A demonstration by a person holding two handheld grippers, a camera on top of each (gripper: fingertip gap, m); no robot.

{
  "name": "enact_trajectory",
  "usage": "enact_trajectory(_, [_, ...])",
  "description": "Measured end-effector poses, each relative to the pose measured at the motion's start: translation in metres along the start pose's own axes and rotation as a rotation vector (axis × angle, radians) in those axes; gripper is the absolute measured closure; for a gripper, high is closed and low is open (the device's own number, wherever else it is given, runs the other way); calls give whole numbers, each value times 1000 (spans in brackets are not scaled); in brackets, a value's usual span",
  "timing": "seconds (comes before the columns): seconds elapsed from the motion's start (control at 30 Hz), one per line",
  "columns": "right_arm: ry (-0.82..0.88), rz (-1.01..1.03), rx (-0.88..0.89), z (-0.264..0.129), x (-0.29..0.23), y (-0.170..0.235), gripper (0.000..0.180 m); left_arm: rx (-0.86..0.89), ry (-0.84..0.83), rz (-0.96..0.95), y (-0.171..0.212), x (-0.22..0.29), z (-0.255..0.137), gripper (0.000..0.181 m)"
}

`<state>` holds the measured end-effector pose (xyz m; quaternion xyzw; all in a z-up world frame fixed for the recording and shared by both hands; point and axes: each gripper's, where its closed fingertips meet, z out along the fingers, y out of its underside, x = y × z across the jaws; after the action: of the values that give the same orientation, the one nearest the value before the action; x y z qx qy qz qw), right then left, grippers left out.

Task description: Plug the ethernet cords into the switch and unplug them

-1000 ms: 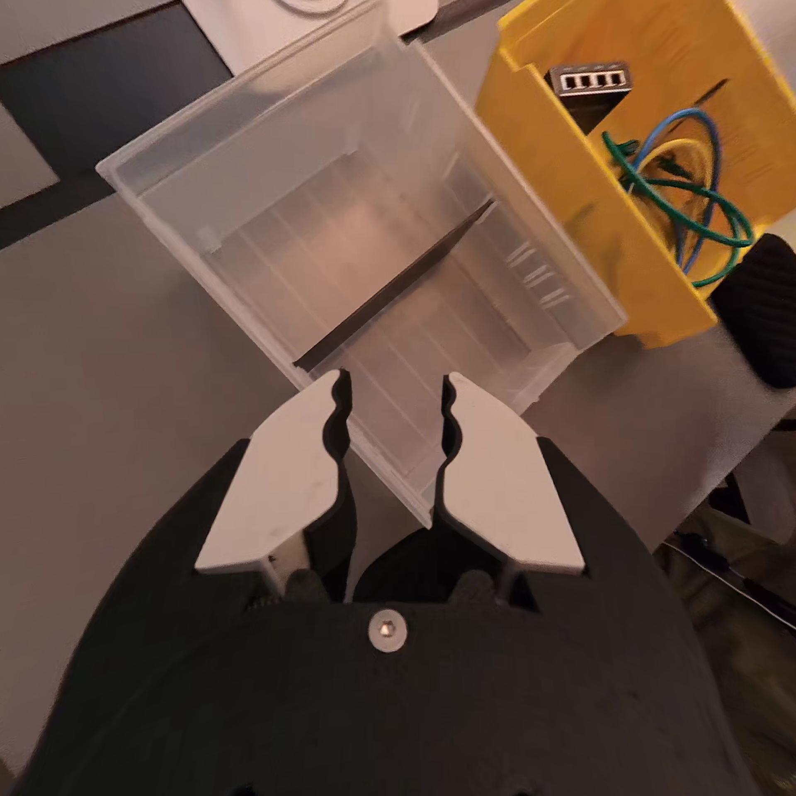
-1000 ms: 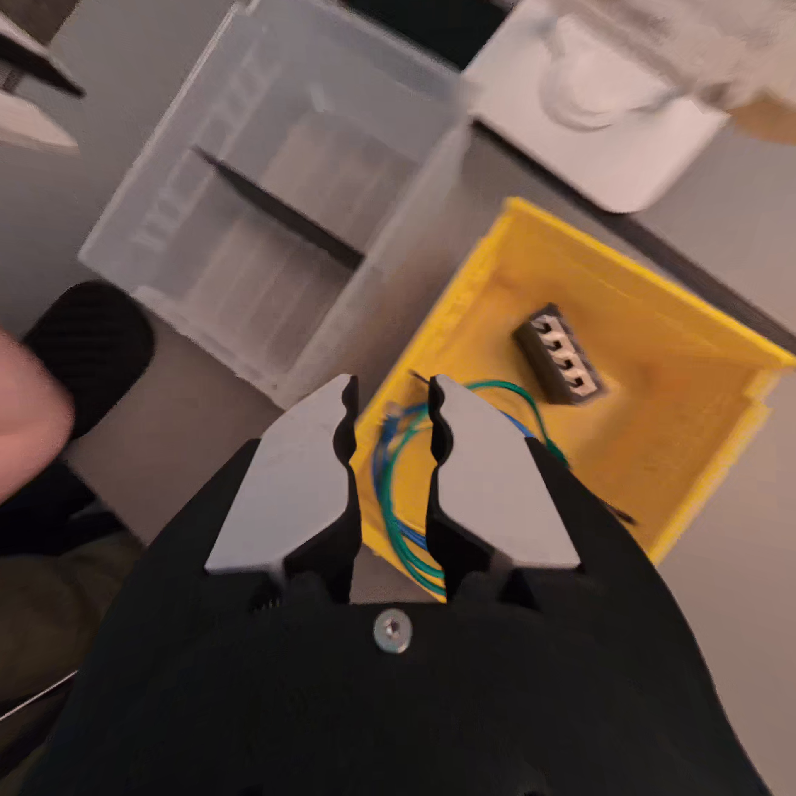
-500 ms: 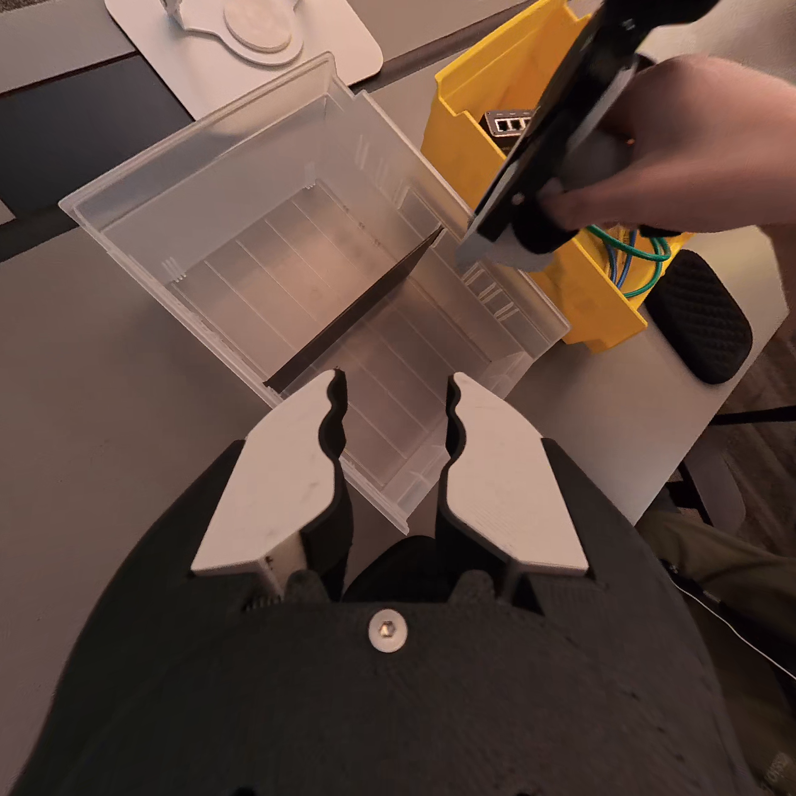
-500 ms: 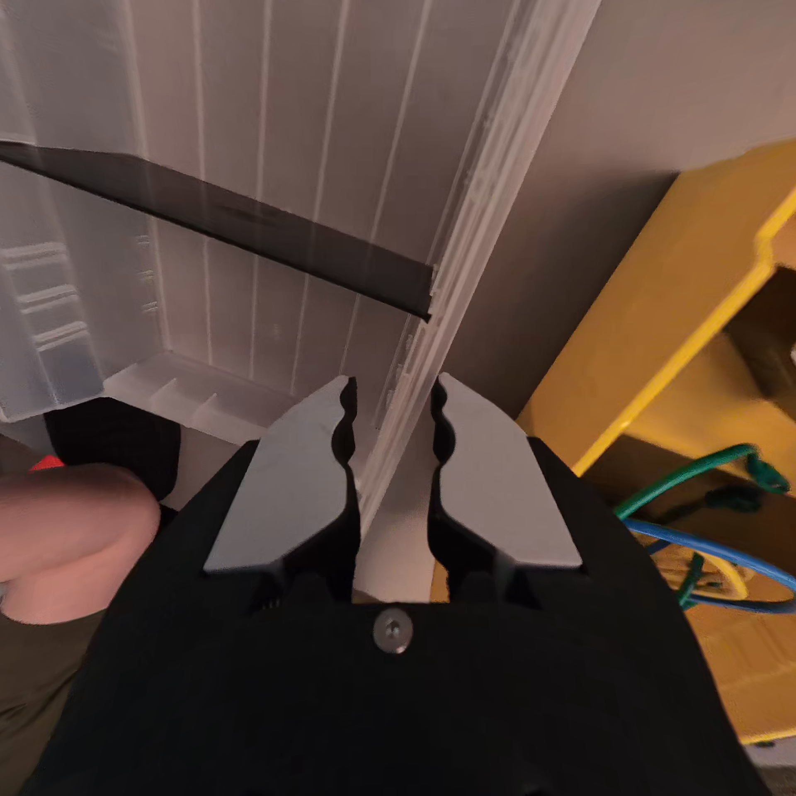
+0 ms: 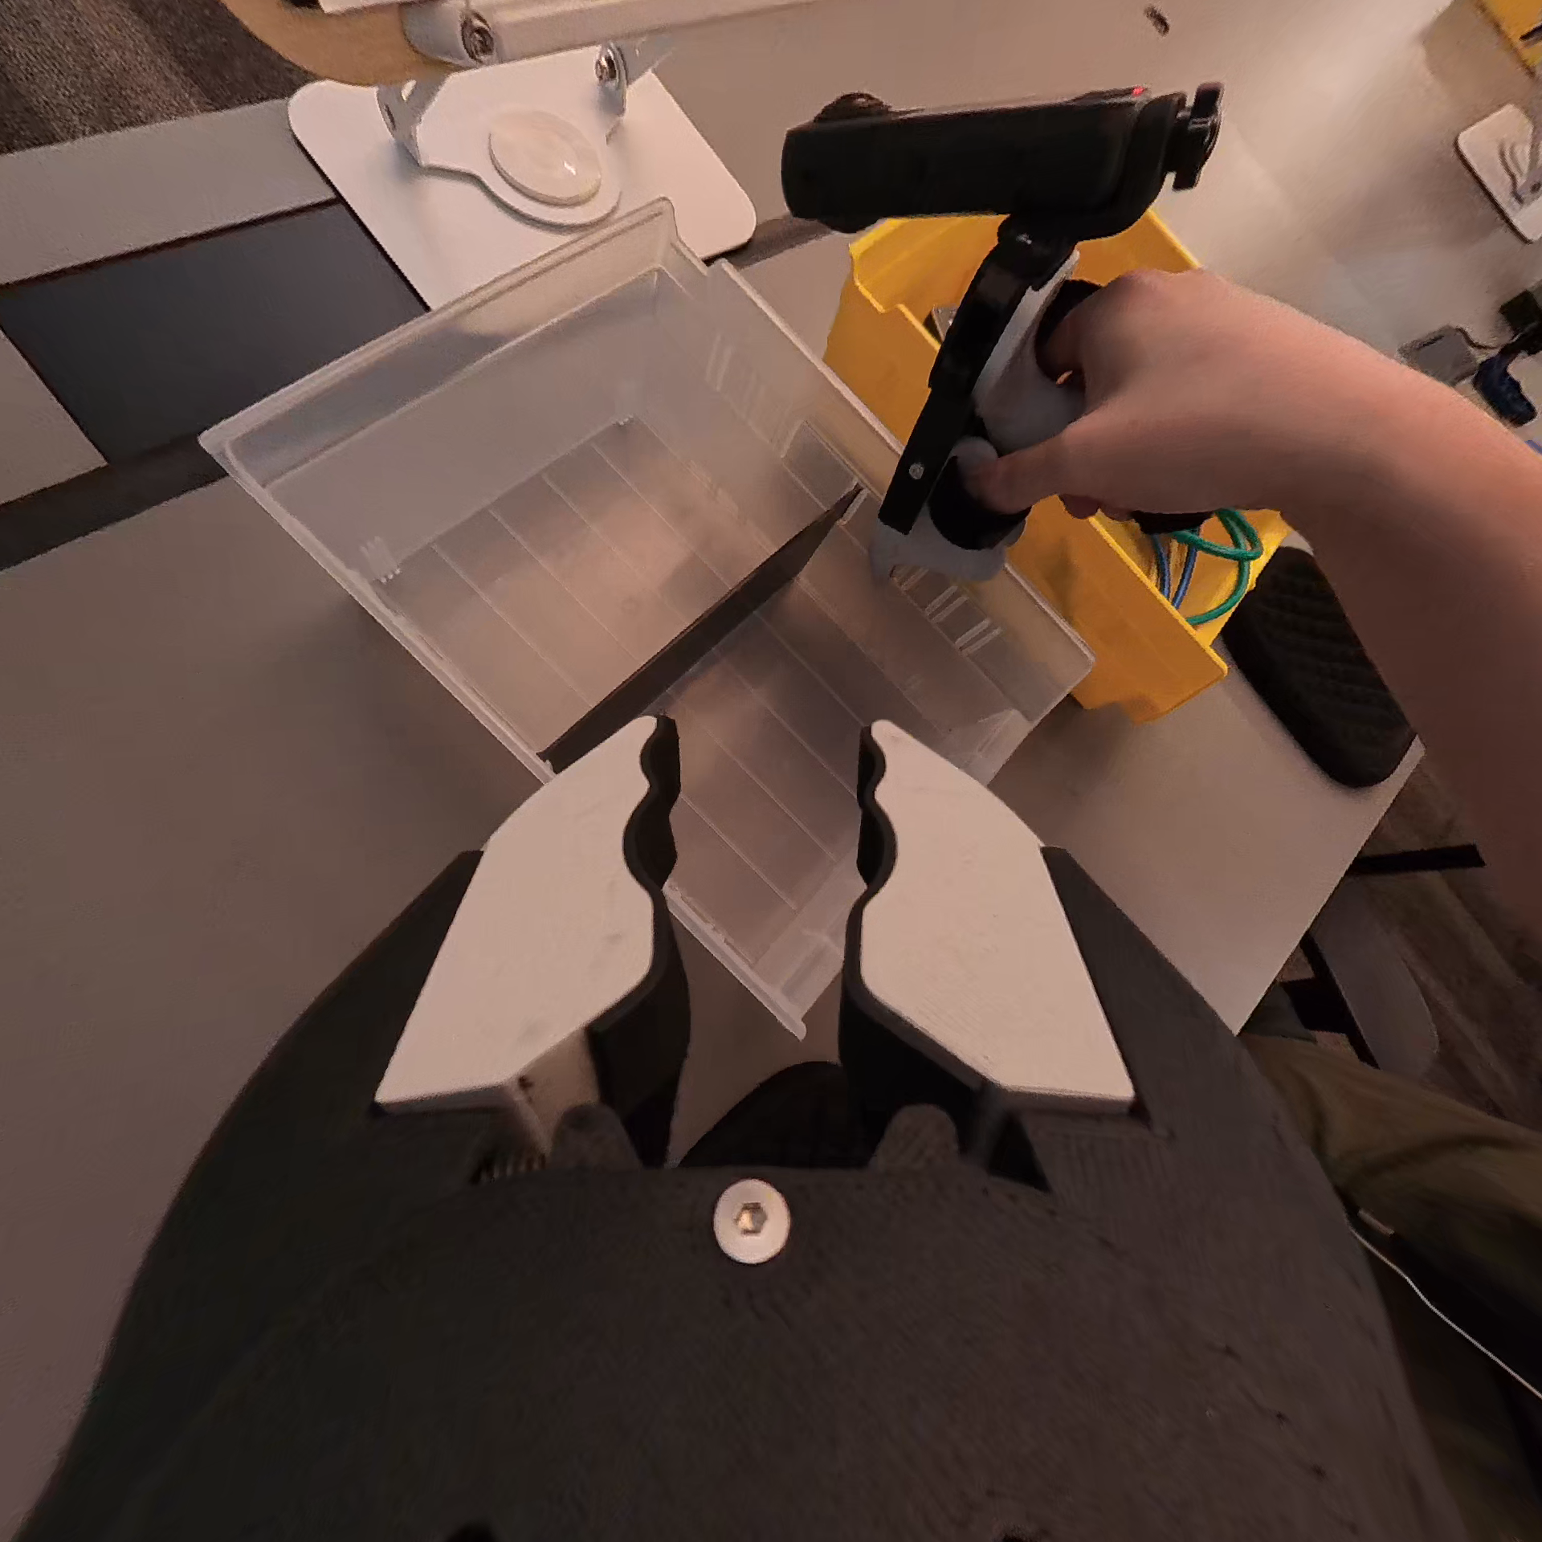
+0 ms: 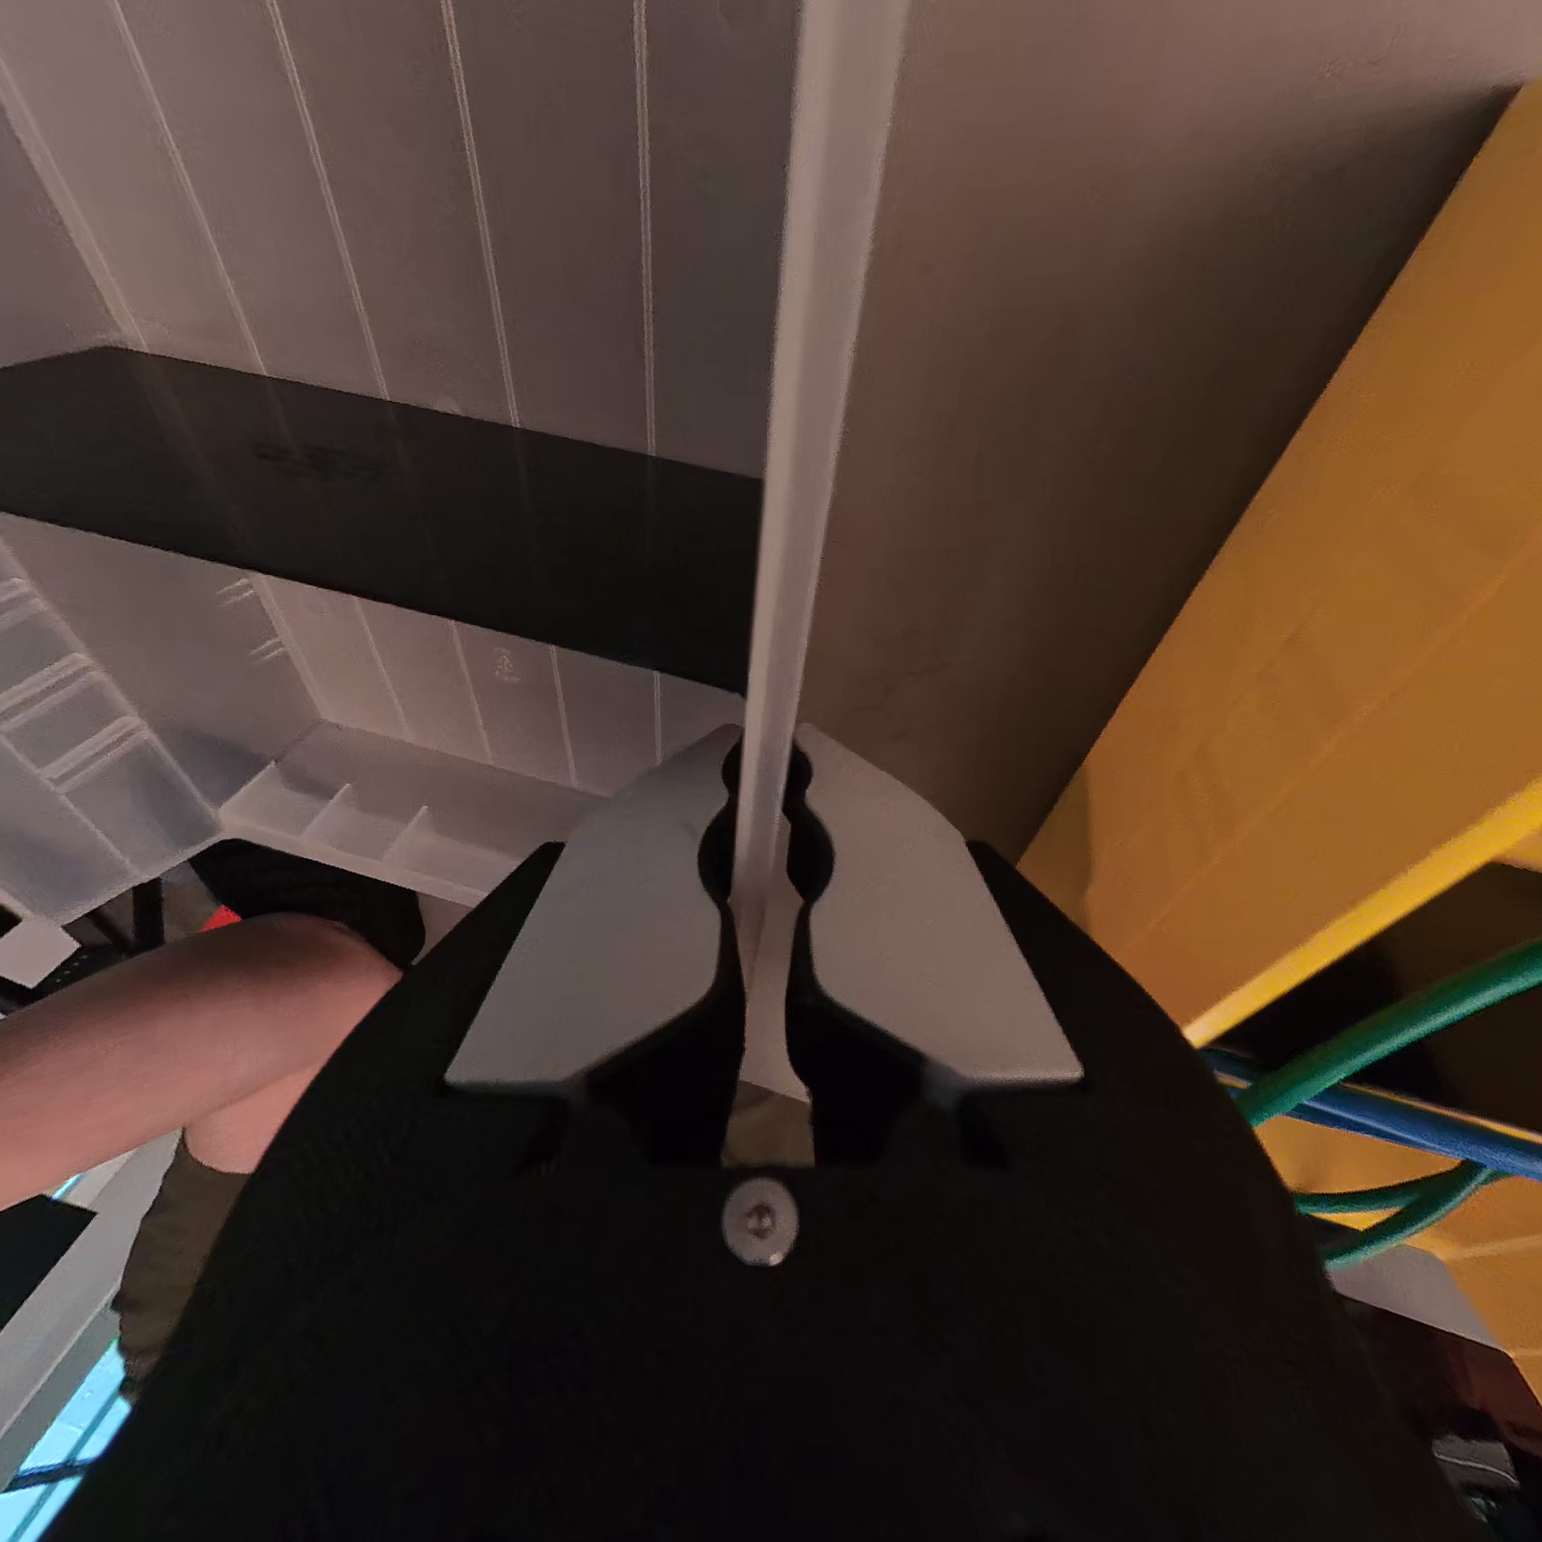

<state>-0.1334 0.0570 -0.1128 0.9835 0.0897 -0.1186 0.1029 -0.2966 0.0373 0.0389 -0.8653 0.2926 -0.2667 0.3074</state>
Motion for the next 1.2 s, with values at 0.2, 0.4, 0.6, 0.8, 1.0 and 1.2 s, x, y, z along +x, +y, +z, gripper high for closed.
enact_trajectory(0.2, [-46,-30,-25,-28,-17,2,175,185,80,0,-23,11,-24,139])
enact_trajectory(0.4, [-90,-99,5,-88,-16,12,174,525,332,35,-53,59,-90,135])
enact_trajectory(0.6, [-142,-77,118,-166,56,46,174,643,463,127,-55,100,-111,130])
enact_trajectory(0.8, [-146,119,242,-202,205,111,174,414,462,151,-53,123,-46,128])
enact_trajectory(1.0, [-133,387,276,-174,351,183,175,128,330,169,-45,130,68,128])
enact_trajectory(1.2, [-240,505,315,-131,432,216,175,-9,293,16,-30,133,161,98])
